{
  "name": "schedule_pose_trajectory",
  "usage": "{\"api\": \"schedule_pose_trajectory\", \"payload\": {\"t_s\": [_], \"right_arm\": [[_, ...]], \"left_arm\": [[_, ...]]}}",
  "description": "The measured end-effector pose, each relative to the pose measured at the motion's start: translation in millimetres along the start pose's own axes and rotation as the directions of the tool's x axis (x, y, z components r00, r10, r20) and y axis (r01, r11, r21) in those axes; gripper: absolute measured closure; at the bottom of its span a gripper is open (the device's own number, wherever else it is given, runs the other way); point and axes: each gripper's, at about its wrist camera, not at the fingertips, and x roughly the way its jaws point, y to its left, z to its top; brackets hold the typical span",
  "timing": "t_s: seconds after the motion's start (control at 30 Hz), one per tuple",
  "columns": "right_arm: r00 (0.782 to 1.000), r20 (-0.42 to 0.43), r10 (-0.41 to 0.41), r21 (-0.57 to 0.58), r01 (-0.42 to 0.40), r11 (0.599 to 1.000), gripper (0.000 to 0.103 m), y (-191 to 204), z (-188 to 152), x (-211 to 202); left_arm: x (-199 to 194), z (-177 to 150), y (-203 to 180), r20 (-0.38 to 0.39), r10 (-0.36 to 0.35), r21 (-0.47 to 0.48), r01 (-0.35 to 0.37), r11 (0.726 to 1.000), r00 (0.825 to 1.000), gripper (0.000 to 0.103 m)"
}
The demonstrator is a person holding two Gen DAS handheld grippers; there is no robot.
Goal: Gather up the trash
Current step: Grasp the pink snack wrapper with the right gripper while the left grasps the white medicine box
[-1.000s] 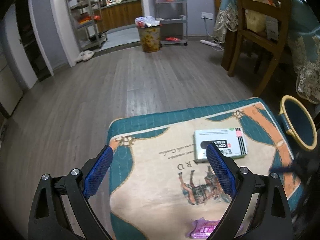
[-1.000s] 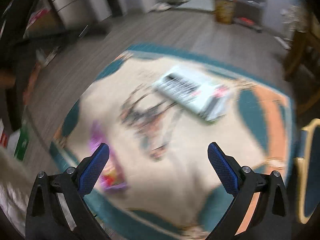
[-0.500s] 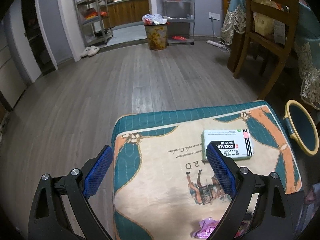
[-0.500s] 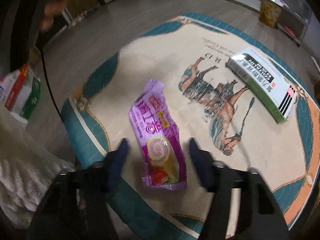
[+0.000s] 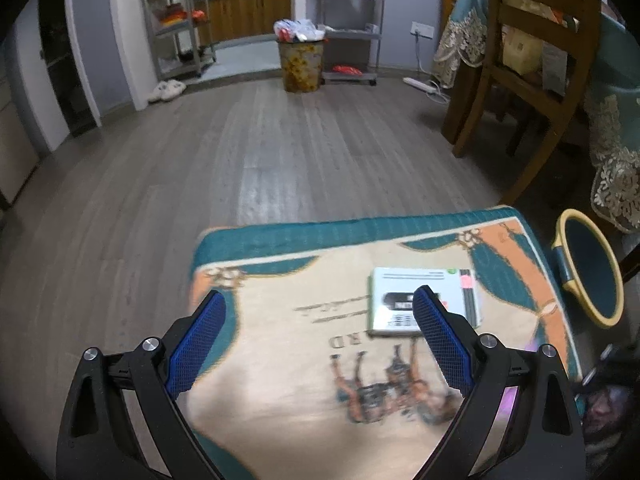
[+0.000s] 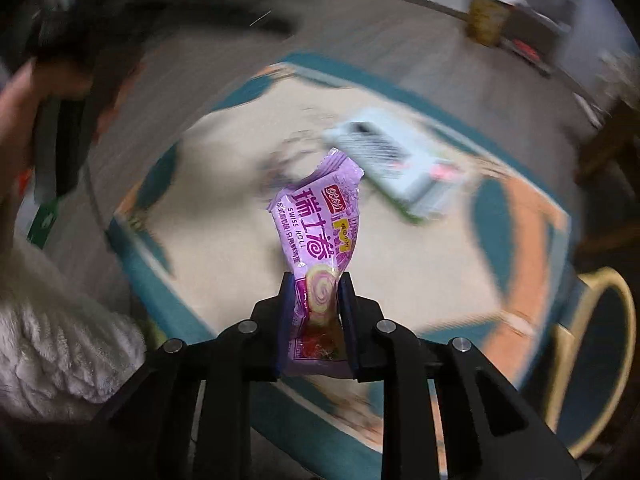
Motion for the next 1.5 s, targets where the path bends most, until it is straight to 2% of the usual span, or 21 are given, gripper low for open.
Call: {"api": "schedule_pose_trajectory", "payload": {"t_s": [0.07, 0.17, 0.3, 0.4, 0.5, 0.6, 0.7, 0.73, 0.83, 0.87, 1.07, 1.2, 1.27, 1.33, 1.4, 1.5], "right_arm": [[0.999, 0.039, -0.038, 0.078, 0.035, 0.996, 0.082, -30, -5, -9], [0.995, 0.075, -0.06, 0.212, 0.042, 0.976, 0.082, -72, -7, -17], [0.994, 0.073, -0.077, 0.264, 0.055, 0.963, 0.082, -103, -11, -19], [0.994, 0.082, -0.071, 0.307, 0.043, 0.951, 0.082, -122, -14, -21], [0.993, 0.089, -0.073, 0.309, 0.043, 0.95, 0.082, -131, -18, -23], [0.994, 0.086, -0.065, 0.317, 0.035, 0.948, 0.082, -137, -26, -25], [0.994, 0.083, -0.066, 0.333, 0.035, 0.942, 0.082, -148, -37, -28], [0.995, 0.081, -0.064, 0.338, 0.033, 0.941, 0.082, -150, -40, -28], [0.996, 0.077, -0.05, 0.351, 0.02, 0.936, 0.082, -158, -49, -28], [0.996, 0.077, -0.046, 0.352, 0.016, 0.936, 0.082, -158, -50, -28], [0.996, 0.092, -0.022, 0.347, -0.012, 0.938, 0.082, -160, -55, -33], [0.995, 0.1, -0.011, 0.349, -0.025, 0.937, 0.082, -162, -57, -34], [0.995, 0.102, -0.008, 0.346, -0.028, 0.938, 0.082, -160, -57, -35], [0.995, 0.103, -0.008, 0.341, -0.028, 0.94, 0.082, -159, -56, -36], [0.995, 0.104, -0.009, 0.336, -0.027, 0.941, 0.082, -158, -55, -36], [0.995, 0.102, -0.018, 0.333, -0.017, 0.943, 0.082, -158, -54, -35]], "left_arm": [[11, 0, -11, -0.028, 0.002, -0.003, -0.002, 1.0, 1.0, 0.009], [30, -4, -27, -0.082, 0.021, -0.023, -0.023, 0.999, 0.996, 0.009], [51, -5, -53, -0.143, 0.057, -0.099, -0.072, 0.993, 0.988, 0.009], [62, -4, -71, -0.172, 0.049, -0.193, -0.082, 0.978, 0.984, 0.009], [74, -2, -85, -0.189, 0.083, -0.251, -0.13, 0.959, 0.978, 0.009], [85, 1, -89, -0.199, 0.137, -0.321, -0.196, 0.926, 0.97, 0.008], [97, -3, -86, -0.238, 0.178, -0.432, -0.268, 0.861, 0.955, 0.008], [100, -6, -85, -0.258, 0.198, -0.467, -0.301, 0.831, 0.946, 0.008], [108, -14, -88, -0.296, 0.216, -0.544, -0.35, 0.763, 0.931, 0.008], [111, -15, -91, -0.307, 0.216, -0.557, -0.359, 0.749, 0.927, 0.008], [123, -14, -103, -0.33, 0.219, -0.568, -0.378, 0.731, 0.918, 0.005], [131, -8, -106, -0.312, 0.217, -0.545, -0.362, 0.756, 0.925, 0.004], [135, -2, -105, -0.291, 0.198, -0.51, -0.327, 0.795, 0.936, 0.004], [139, -1, -101, -0.289, 0.159, -0.49, -0.288, 0.822, 0.944, 0.006], [142, -3, -99, -0.291, 0.1, -0.495, -0.239, 0.835, 0.952, 0.008], [141, 2, -105, -0.279, 0.058, -0.441, -0.182, 0.879, 0.958, 0.016]]}}
